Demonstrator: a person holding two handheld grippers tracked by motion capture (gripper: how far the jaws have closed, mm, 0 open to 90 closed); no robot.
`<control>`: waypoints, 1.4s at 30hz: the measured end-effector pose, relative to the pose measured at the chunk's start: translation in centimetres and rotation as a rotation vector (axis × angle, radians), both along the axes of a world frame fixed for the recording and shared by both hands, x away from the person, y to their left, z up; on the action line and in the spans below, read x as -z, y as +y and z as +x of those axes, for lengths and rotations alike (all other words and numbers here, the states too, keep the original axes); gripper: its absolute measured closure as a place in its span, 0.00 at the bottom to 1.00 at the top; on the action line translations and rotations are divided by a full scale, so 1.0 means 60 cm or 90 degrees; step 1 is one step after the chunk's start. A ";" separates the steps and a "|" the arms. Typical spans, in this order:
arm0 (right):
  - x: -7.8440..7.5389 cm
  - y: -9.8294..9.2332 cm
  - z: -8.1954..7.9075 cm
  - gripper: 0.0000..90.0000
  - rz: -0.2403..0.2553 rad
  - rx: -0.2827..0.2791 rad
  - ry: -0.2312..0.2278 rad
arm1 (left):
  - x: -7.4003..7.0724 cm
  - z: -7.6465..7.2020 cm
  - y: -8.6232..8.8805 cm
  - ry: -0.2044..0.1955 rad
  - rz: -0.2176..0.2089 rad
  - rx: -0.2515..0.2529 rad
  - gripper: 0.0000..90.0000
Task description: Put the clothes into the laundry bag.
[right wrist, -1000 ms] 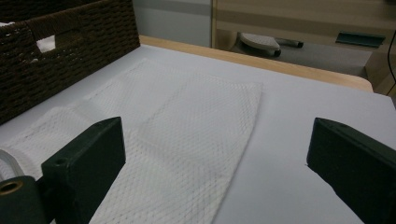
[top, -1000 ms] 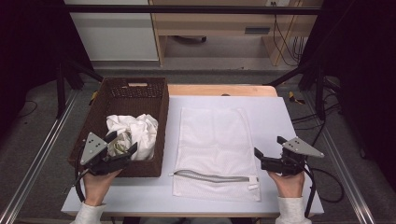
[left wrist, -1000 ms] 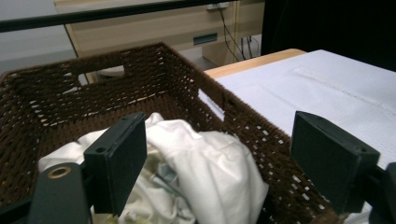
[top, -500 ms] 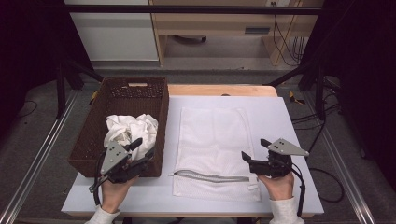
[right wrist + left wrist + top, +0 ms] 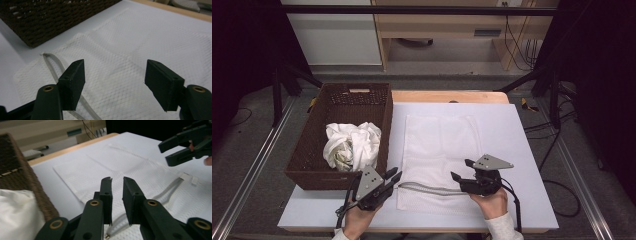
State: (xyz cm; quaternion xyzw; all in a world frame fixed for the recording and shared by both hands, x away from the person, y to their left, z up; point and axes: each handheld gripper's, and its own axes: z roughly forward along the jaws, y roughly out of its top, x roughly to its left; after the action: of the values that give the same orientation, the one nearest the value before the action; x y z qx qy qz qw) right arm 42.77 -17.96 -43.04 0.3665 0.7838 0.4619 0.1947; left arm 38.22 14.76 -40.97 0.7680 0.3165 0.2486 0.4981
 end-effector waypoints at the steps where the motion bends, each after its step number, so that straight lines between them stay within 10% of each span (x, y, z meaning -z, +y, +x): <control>1: 0.004 0.003 0.000 0.38 -0.004 -0.003 0.004 | 0.000 0.000 0.000 0.000 0.000 0.000 0.88; 19: 0.068 0.049 -0.010 0.63 -0.081 -0.073 0.091 | 0.108 0.009 -0.076 0.130 0.099 0.109 0.99; 42: 0.083 0.060 0.007 0.98 -0.124 -0.050 0.094 | 0.117 0.021 -0.093 0.133 0.115 0.121 0.87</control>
State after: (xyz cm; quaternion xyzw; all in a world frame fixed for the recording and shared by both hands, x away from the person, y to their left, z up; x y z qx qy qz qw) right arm 43.19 -14.36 -48.04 0.3480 0.8510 0.3624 0.1528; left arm 39.51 9.16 -47.97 0.8578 0.2689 0.1471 0.4125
